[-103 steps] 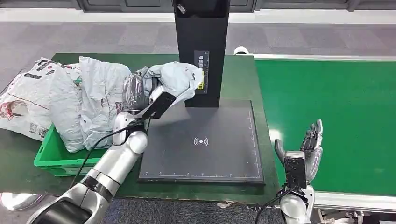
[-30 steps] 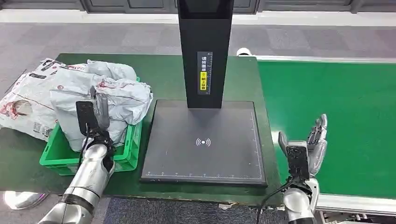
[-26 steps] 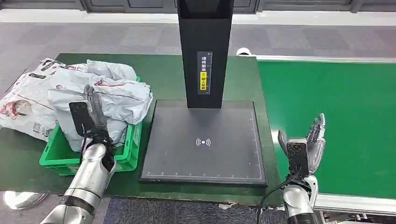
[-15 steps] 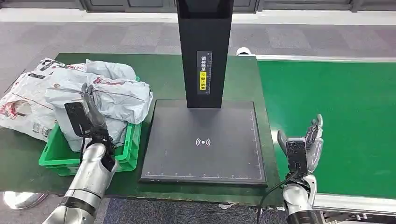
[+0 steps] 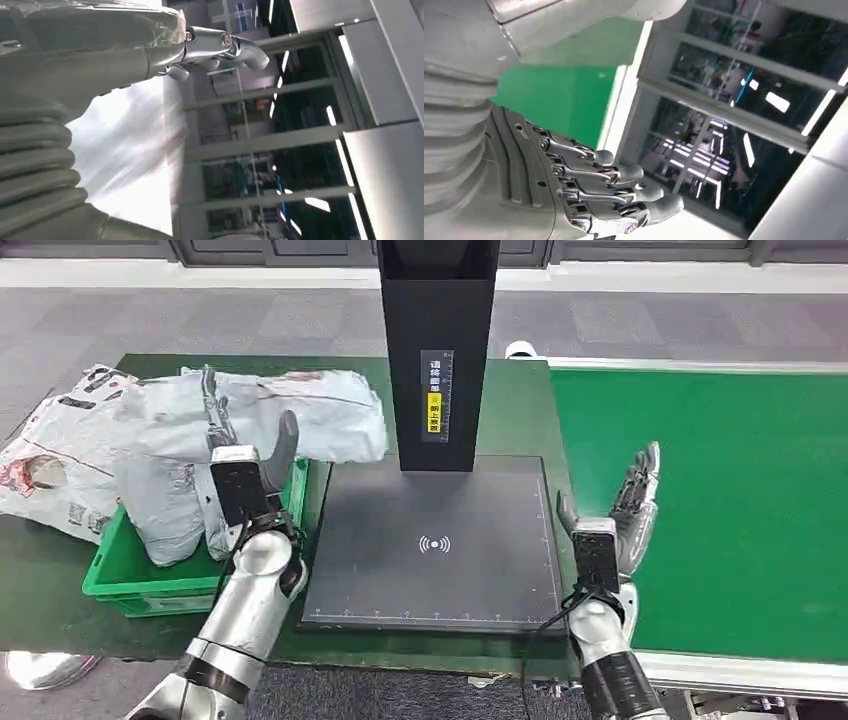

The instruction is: Moved the parcel from conveyor to table for the left to box.

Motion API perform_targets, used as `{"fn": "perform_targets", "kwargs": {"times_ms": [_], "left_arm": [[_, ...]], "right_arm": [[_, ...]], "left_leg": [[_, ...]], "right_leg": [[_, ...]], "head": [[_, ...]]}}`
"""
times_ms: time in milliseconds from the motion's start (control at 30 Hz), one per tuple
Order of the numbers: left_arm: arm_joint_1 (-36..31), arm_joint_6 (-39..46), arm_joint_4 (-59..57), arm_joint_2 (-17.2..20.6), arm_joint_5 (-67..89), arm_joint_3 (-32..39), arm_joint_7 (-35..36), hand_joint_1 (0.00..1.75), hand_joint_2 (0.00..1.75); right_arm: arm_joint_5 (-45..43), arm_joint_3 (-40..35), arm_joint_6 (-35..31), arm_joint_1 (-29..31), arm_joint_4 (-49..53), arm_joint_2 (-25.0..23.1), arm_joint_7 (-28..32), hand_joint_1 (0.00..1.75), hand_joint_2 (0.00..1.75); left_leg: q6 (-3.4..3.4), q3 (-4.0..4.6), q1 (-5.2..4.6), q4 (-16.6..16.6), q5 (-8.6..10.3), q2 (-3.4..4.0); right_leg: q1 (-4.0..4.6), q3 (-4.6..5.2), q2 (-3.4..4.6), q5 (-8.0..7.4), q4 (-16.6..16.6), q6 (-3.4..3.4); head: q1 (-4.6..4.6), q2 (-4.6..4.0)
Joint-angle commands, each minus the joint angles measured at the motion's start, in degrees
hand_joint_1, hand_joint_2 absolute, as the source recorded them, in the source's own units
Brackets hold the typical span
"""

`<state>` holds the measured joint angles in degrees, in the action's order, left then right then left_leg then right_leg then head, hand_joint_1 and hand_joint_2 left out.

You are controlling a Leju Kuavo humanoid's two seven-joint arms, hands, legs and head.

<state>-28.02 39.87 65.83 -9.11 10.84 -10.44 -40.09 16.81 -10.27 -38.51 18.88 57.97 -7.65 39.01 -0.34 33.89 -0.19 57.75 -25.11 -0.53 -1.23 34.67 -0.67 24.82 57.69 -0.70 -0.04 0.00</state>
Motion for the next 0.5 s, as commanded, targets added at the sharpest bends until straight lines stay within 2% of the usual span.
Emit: {"fn": "perform_targets", "kwargs": {"times_ms": [33, 100, 133, 167, 200, 267, 333, 367, 400, 433, 500], "left_arm": [[0.4, 0.1, 1.8, -8.2, 23.6, 6.2, 0.1, 0.0, 1.75], [0.2, 0.1, 0.6, -8.7, 22.6, 6.4, 0.1, 0.0, 1.75], [-1.6, 0.1, 6.7, -2.1, 21.2, -0.5, 7.3, 0.0, 1.75], [-0.3, 0.1, -1.0, -9.1, 23.2, 7.9, 0.1, 0.0, 1.75], [-0.4, 0.1, -1.3, -9.5, 24.1, 9.7, 0.1, 0.0, 1.75], [-1.6, 0.1, -4.3, -8.9, 22.8, 10.7, 0.1, 0.0, 1.75], [-5.0, 0.1, -12.7, -9.6, 30.2, 16.5, 0.1, 0.0, 1.75], [-5.0, 0.1, -12.7, -9.6, 30.2, 16.5, 0.1, 0.0, 1.75], [-8.9, 0.1, -22.2, -7.6, 31.7, 16.3, 4.6, 0.0, 1.75], [-10.0, 0.1, -25.3, -6.6, 34.5, 16.3, 6.9, 0.0, 1.75], [-11.9, 0.1, -29.9, -5.9, 30.5, 15.9, 7.1, 0.0, 1.75]], "right_arm": [[-3.8, -8.6, 0.0, 7.5, -11.0, -1.8, 1.0, 0.0, 1.75], [-4.1, -9.0, -0.5, 7.7, -11.2, -1.9, 1.0, 0.0, 1.75], [-5.4, -9.9, -1.0, 8.7, -11.7, -1.5, 0.7, 0.0, 1.75], [-6.2, -10.5, -1.4, 8.0, -11.7, -1.6, 1.0, 0.0, 1.75], [-6.5, -10.5, -1.5, 7.9, -11.5, -1.3, 1.0, 0.0, 1.75], [-7.4, -10.1, -1.5, 7.9, -11.0, -0.7, 1.0, 0.0, 1.75], [-8.4, -9.7, -0.8, 8.4, -12.4, -0.5, 1.0, 0.0, 1.75], [-8.4, -9.7, -0.8, 8.4, -12.4, -0.5, 1.0, 0.0, 1.75], [-8.4, -9.5, -0.6, 8.3, -13.2, -0.2, 1.0, 0.0, 1.75], [-8.7, -9.2, -0.1, 8.2, -13.5, 0.0, 0.9, 0.0, 1.75], [-8.9, -8.7, 0.4, 8.2, -13.7, 0.2, 1.0, 0.0, 1.75]], "left_leg": [[-0.03, 0.01, 0.09, 0.0, -0.06, 0.15], [-0.03, 0.03, 0.11, 0.1, -0.08, 0.24], [-0.04, 0.01, 0.14, 0.0, -0.08, 0.27], [-0.02, -0.01, 0.08, 0.0, -0.06, 0.15], [-0.05, 0.05, 0.11, 0.0, -0.08, 0.35], [-0.03, -0.02, 0.06, 0.0, -0.04, 0.19], [-0.03, -0.03, 0.07, 0.0, -0.02, 0.15], [-0.05, -0.02, 0.14, -0.1, 0.0, 0.17], [-0.04, -0.06, 0.1, -0.1, 0.01, 0.15], [-0.04, -0.09, 0.06, -0.1, 0.01, 0.11], [-0.03, -0.07, 0.07, -0.1, 0.04, 0.04]], "right_leg": [[0.09, 0.02, 0.17, -0.02, 0.0, 0.05], [0.15, 0.05, 0.25, -0.03, 0.0, 0.07], [0.18, 0.02, 0.29, -0.05, -0.1, 0.08], [0.12, -0.04, 0.16, -0.02, -0.1, 0.05], [0.14, 0.1, 0.36, -0.06, 0.0, 0.09], [0.08, -0.01, 0.2, -0.03, 0.0, 0.05], [0.09, -0.02, 0.15, -0.02, -0.1, 0.06], [0.17, -0.05, 0.16, -0.08, -0.2, 0.09], [0.12, -0.07, 0.13, -0.07, -0.1, 0.08], [0.08, -0.08, 0.08, -0.03, -0.1, 0.06], [0.09, -0.09, 0.01, -0.04, -0.1, 0.06]], "head": [[0.0, 0.0], [0.0, 0.0], [0.0, 0.0], [-0.02, 0.0], [0.0, 0.0], [0.0, 0.0], [-0.02, 0.0], [0.0, 0.0], [0.0, 0.0], [-0.02, 0.0], [0.0, 0.0]]}}
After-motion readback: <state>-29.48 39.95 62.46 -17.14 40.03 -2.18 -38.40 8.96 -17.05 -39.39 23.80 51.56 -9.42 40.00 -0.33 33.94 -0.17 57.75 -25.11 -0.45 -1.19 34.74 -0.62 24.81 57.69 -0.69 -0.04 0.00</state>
